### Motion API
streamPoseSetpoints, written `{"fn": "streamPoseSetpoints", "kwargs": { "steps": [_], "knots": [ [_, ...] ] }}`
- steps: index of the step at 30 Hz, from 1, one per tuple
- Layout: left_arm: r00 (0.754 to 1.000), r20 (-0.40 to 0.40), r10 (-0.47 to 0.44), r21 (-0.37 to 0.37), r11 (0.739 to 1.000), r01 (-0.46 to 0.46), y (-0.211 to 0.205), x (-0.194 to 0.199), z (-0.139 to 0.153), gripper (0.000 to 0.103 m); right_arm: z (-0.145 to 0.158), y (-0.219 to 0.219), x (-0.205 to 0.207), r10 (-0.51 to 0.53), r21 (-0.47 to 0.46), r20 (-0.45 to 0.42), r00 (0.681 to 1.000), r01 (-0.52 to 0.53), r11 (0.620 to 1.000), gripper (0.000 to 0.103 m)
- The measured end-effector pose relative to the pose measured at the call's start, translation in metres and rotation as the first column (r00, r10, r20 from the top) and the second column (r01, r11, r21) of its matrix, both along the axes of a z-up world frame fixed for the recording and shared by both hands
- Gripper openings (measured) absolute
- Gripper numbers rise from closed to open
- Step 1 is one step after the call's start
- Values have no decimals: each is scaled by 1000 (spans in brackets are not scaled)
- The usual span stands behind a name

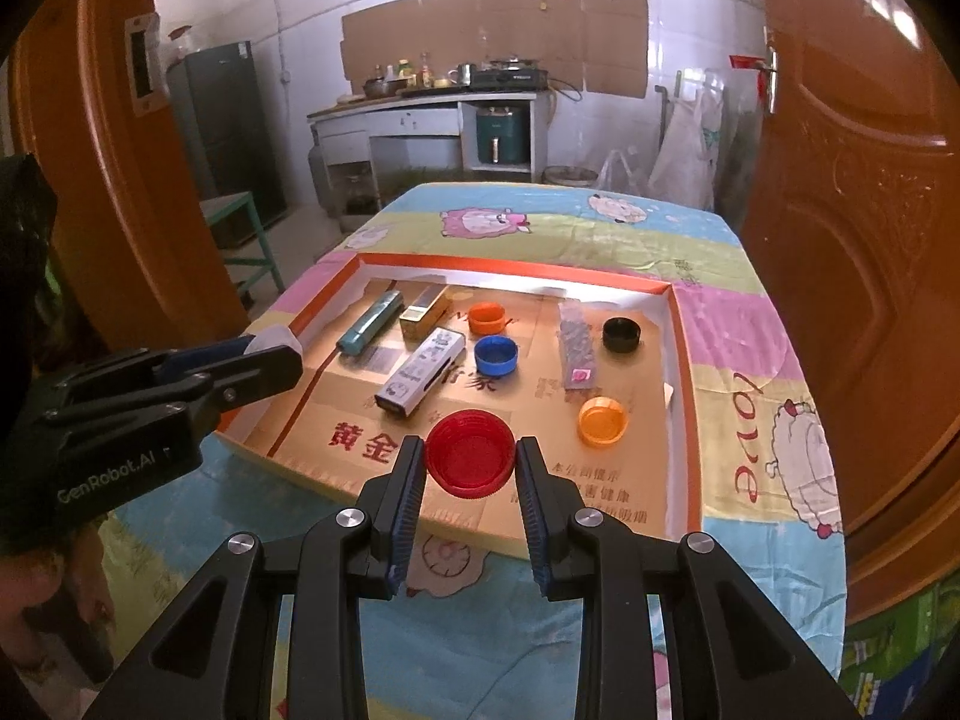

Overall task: Organize rigid objects
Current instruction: 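Carry the white container and red cap with both tools into the tray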

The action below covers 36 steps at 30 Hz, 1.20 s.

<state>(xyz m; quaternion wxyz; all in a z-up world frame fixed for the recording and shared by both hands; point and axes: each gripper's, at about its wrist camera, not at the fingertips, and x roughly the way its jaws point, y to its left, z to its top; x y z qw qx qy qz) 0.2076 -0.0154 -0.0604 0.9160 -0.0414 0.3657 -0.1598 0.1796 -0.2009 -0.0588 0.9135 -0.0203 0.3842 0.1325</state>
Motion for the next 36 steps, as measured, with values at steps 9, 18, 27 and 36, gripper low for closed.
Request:
{"fn": "streamPoseSetpoints", "kwargs": {
  "steps": [9, 18, 27, 36],
  "knots": [
    [1000, -25, 15, 3, 1000, -15, 1, 23, -8, 31, -7, -7, 23, -10, 5, -10, 1000, 10, 1000, 31],
    [999, -48, 26, 8, 1000, -25, 1, 44, -18, 31, -18, -11, 44, -17, 13, -30, 999, 17, 1000, 31],
    [997, -73, 29, 12, 1000, -28, -1, 64, -29, 31, -29, -14, 66, -15, 14, -52, 999, 16, 1000, 31],
    [995, -99, 29, 28, 999, -27, -3, 82, -40, 31, -43, -12, 86, -9, 13, -79, 997, 10, 1000, 31]
  ]
}}
